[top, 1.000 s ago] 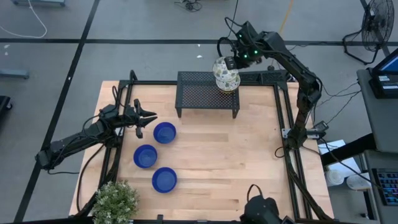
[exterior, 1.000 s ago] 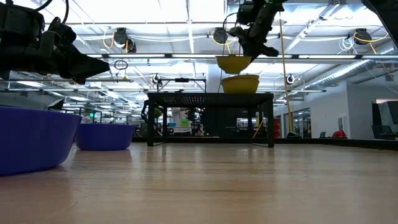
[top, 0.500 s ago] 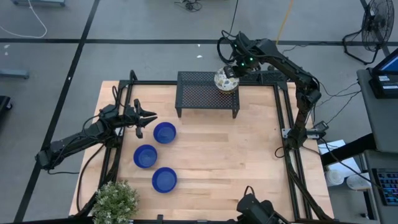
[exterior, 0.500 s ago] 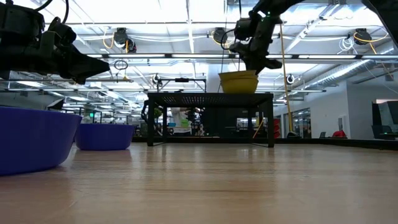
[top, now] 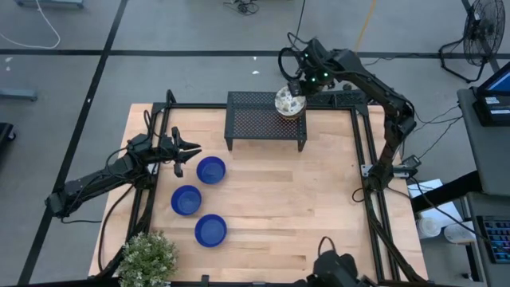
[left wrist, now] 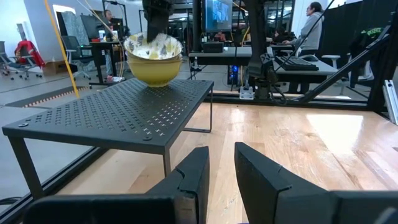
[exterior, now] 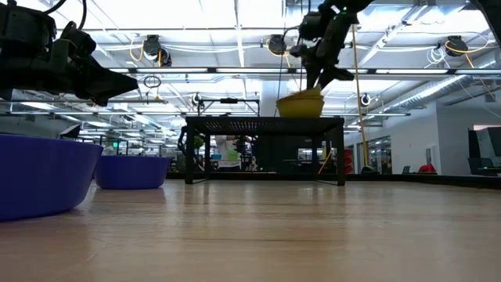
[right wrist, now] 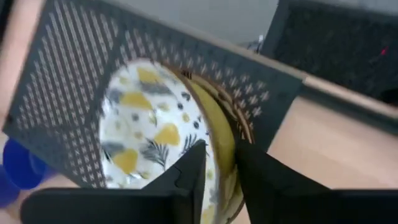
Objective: Pick & Place Mini bowls
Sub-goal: Stack the white patterned bowl on the white patterned bowl on the shelf, then put the top blue bowl on the shelf
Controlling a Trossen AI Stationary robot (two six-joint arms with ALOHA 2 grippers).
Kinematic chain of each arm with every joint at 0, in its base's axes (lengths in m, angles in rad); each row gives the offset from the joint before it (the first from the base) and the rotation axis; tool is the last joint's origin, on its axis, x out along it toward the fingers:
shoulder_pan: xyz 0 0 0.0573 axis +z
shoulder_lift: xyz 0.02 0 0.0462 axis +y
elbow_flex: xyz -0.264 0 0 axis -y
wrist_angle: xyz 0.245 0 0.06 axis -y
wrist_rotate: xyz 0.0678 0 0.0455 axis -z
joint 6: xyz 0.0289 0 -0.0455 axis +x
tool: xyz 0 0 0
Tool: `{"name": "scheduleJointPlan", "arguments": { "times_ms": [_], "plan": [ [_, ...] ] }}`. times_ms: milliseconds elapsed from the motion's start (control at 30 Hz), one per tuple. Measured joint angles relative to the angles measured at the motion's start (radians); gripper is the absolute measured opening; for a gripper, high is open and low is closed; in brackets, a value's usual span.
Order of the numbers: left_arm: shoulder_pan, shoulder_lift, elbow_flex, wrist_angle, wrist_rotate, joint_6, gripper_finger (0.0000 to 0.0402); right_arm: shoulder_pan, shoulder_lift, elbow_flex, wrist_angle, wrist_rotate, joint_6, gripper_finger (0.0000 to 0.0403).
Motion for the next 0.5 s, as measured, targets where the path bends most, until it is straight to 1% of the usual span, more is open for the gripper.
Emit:
{"name": "scheduleJointPlan", "arguments": {
  "times_ms": [233, 400, 500],
  "plan": [
    [0.0, 0.0, 0.0, 0.0, 0.0, 0.0, 0.0081, 0.002, -0.11, 0.0, 0.045, 0.157, -0.027, 0.0099],
    [0.0, 0.0, 0.0, 0.0, 0.0, 0.0, 0.0081, 0.029, -0.216, -0.011, 0.079, 0.169, -0.129, 0.0096],
    [0.0, 0.0, 0.0, 0.0, 0.0, 0.0, 0.0081, 0.098, -0.319, -0.105, 0.15, 0.164, -0.203, 0.0091]
  ]
}}
